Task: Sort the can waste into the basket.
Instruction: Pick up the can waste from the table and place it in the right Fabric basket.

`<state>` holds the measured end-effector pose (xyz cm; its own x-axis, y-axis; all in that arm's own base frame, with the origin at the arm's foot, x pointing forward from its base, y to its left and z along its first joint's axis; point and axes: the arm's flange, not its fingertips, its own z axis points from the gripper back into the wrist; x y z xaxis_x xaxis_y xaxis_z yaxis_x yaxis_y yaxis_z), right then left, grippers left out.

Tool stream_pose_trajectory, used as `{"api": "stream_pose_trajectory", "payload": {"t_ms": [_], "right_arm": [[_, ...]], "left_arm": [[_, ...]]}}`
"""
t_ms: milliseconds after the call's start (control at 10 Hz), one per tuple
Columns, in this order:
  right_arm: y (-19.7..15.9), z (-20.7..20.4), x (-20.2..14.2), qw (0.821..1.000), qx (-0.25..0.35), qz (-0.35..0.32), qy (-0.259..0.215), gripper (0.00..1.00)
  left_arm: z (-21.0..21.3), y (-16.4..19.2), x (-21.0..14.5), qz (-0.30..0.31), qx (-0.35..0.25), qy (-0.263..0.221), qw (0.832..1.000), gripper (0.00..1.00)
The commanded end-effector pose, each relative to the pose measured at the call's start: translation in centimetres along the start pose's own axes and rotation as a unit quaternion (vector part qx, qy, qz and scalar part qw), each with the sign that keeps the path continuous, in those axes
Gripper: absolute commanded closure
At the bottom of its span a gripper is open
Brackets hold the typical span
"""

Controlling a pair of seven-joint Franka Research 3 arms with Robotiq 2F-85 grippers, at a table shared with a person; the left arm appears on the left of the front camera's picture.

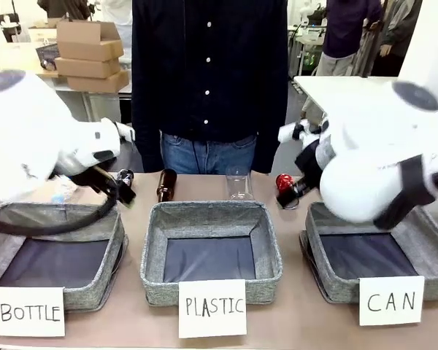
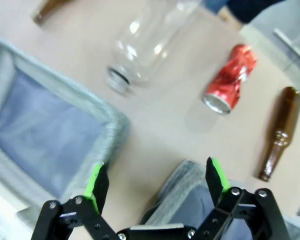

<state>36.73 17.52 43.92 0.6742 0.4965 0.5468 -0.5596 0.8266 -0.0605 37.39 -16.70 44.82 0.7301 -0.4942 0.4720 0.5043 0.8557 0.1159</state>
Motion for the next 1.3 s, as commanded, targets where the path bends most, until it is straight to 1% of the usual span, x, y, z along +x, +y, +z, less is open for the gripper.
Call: {"api": "stream_pose_trajectory", "payload": {"t_ms": [0,100,200,300,400,500,600,700,800,900,1000,1100,1200], "right_arm": [[0.5,9.9,-1.8,0.998,0.013,-0.046,-0.05,0.0],[1.2,12.8,-4.0,0.997,0.003,-0.024,-0.079,0.0],[1.4,13.2,-5.9,0.99,-0.02,0.001,-0.142,0.0],[0.6,10.2,0.8,0.998,0.006,-0.025,-0.057,0.0],[0.8,14.4,0.8,0.995,-0.003,-0.02,-0.102,0.0],[0.0,13.3,0.3,0.994,0.069,-0.045,-0.074,0.0],[-1.7,14.3,-0.8,0.976,0.165,-0.106,-0.09,0.0],[-3.6,16.1,-1.8,0.933,0.296,-0.178,-0.102,0.0],[-5.9,17.5,-3.5,0.883,0.386,-0.243,-0.109,0.0],[-8.4,17.9,-5.4,0.832,0.468,-0.269,-0.124,0.0],[-10.8,17.4,-7.3,0.781,0.515,-0.313,-0.168,0.0],[-11.9,17.1,-8.4,0.759,0.523,-0.337,-0.193,0.0],[-12.5,17.1,-9.1,0.746,0.526,-0.348,-0.215,0.0]], "left_arm": [[9.9,-2.5,0.6,-0.002,0.009,-0.043,0.999,0.0],[12.3,-3.5,-0.6,-0.005,0.021,-0.081,0.996,0.0],[11.7,-4.0,-2.0,-0.04,0.045,-0.117,0.991,0.0],[10.8,-2.9,0.5,-0.007,0.019,-0.052,0.998,0.0],[10.8,-2.9,0.5,-0.007,0.019,-0.052,0.998,0.0],[14.8,-4.2,0.1,-0.021,0.032,-0.092,0.995,0.0],[15.9,-3.1,-0.3,-0.001,-0.081,-0.117,0.99,0.0],[17.1,-1.3,-1.0,0.019,-0.159,-0.123,0.979,0.0],[17.9,1.4,-2.3,0.051,-0.264,-0.139,0.953,0.0],[17.7,4.2,-3.6,0.119,-0.321,-0.16,0.926,0.0],[16.4,6.6,-5.0,0.215,-0.365,-0.194,0.885,0.0],[14.6,7.5,-5.9,0.252,-0.396,-0.209,0.858,0.0],[12.7,8.3,-6.8,0.272,-0.427,-0.212,0.836,0.0]]}}
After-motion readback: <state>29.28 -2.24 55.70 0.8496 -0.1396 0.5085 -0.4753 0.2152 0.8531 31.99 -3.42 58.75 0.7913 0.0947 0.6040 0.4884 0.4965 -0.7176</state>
